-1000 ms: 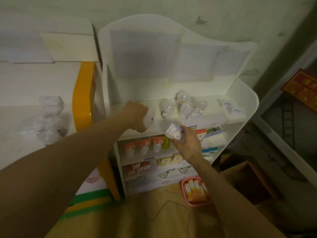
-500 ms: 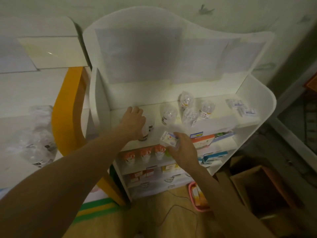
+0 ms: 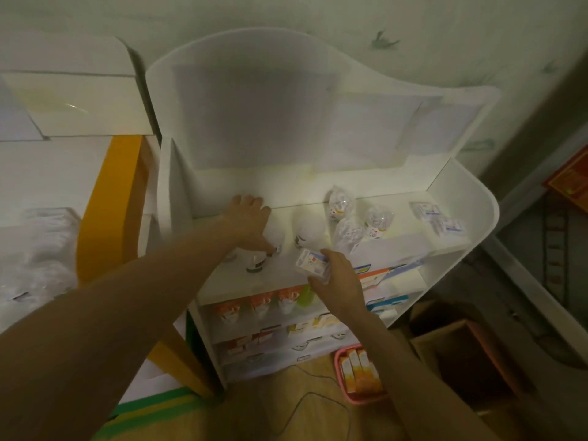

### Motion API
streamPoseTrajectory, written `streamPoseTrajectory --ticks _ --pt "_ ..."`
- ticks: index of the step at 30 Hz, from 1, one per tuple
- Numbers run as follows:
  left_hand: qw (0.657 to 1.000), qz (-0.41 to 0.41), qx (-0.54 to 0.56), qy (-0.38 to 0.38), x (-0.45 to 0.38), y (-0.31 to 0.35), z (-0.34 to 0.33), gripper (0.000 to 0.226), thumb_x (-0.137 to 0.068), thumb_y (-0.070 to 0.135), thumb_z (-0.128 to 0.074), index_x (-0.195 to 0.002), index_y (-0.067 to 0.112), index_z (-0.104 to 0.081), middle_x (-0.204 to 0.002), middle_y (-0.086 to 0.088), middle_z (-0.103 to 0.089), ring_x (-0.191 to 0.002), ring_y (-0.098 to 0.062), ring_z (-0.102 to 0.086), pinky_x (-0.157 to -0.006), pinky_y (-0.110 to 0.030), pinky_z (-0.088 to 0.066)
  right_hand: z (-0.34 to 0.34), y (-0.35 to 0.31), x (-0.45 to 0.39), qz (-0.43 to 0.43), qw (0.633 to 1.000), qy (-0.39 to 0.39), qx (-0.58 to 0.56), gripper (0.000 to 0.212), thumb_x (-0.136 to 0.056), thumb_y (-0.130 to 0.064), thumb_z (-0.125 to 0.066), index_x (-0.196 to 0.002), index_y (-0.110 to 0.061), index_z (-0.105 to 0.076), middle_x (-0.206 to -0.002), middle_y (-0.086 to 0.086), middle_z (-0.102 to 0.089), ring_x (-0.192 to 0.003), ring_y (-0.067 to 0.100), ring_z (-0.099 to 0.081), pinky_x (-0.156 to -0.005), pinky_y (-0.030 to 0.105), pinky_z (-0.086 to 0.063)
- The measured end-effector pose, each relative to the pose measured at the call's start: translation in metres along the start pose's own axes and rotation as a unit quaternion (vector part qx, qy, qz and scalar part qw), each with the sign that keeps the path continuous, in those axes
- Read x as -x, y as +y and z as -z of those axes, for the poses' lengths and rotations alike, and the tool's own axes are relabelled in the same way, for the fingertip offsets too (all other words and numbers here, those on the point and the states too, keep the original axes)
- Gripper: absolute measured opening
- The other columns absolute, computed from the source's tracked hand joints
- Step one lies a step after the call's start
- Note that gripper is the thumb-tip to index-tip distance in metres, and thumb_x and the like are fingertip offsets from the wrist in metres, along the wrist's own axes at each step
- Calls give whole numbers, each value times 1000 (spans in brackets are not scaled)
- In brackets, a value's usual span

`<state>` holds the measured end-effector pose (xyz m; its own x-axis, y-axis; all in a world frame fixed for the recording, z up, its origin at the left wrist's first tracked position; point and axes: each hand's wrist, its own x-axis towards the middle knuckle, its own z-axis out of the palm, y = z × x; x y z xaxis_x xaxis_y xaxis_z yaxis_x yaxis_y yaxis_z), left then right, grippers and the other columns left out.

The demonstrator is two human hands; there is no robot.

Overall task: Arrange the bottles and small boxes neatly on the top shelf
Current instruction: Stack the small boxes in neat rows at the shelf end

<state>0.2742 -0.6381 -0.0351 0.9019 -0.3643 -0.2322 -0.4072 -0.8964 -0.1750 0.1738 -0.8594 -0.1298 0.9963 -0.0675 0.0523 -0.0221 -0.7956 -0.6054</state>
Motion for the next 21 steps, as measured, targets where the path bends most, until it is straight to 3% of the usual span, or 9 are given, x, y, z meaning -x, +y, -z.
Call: streamPoseTrajectory --ticks 9,14,21 --pt "999 -48 2 22 -31 3 7 77 -90 67 -45 -148 17 -36 -156 -12 -29 -142 -30 -28 -117 -49 -19 35 6 6 -22 999 20 39 68 -86 -37 -70 -145 -18 -40 -135 2 -52 -122 21 -51 -96 39 -48" --pt "997 -75 3 1 -42 20 16 79 -90 68 -44 -151 19 -32 -157 -10 -28 -143 -30 -28 -117 -47 -20 57 17 13 -49 996 26 70 70 -88 -44 -66 -147 -21 -37 -139 -1 -49 -121 20 -53 -94 39 -50" --pt "995 -97 6 -4 -58 47 20 74 -88 65 -48 -145 19 -37 -148 -7 -43 -133 -28 -41 -111 -45 -29 69 36 10 -86 994 34 65 70 -87 -48 -66 -146 -25 -37 -140 -5 -48 -120 19 -55 -96 41 -52"
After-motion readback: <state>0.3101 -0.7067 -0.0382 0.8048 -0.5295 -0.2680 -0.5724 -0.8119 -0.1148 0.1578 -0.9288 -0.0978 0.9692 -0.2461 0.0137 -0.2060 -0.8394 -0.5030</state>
